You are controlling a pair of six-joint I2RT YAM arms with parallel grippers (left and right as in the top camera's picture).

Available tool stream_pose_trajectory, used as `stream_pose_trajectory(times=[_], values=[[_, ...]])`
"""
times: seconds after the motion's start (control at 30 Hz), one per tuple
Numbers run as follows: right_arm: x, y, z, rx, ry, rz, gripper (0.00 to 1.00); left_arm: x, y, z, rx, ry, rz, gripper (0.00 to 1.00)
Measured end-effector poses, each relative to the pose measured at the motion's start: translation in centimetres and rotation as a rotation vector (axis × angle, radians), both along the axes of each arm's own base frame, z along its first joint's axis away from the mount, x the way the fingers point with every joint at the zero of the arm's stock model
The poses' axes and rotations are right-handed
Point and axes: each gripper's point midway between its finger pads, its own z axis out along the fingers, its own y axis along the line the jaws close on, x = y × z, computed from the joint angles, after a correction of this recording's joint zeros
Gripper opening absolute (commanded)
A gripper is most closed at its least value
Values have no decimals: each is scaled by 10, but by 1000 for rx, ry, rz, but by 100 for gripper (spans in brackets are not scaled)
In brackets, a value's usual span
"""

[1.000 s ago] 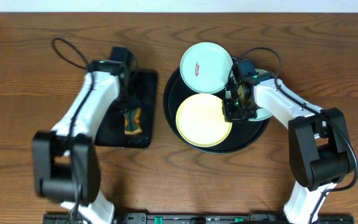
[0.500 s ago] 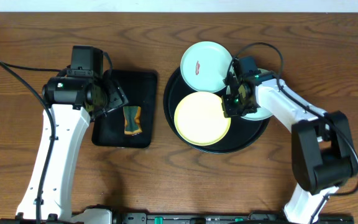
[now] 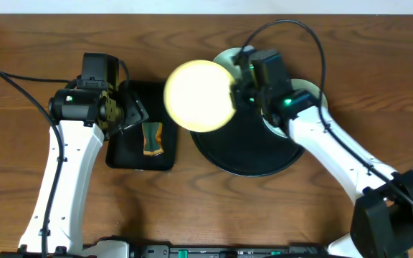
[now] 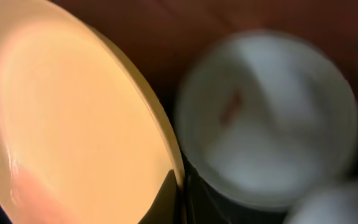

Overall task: Clean dirty plates on tray and stack at the side
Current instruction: 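Lift the yellow plate with right gripper and carry it rightward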

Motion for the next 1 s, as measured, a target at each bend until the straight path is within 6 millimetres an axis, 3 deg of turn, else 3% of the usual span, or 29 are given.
stream_pose_trajectory(times=[0.17, 0.33, 0.47, 0.67, 1.0], values=[[-9, 65, 25, 58, -161, 86, 1, 0, -1, 0, -3, 0, -1, 83], [-15, 112, 18, 17, -300, 120, 1, 0, -1, 0, -3, 0, -1, 83], [-2, 116, 8, -44, -381, 104, 1, 0, -1, 0, -3, 0, -1, 83], [15, 114, 39, -81, -560, 99, 1, 0, -1, 0, -3, 0, -1, 84], [21, 112, 52, -200, -693, 141, 1, 0, -1, 0, -3, 0, -1, 84]])
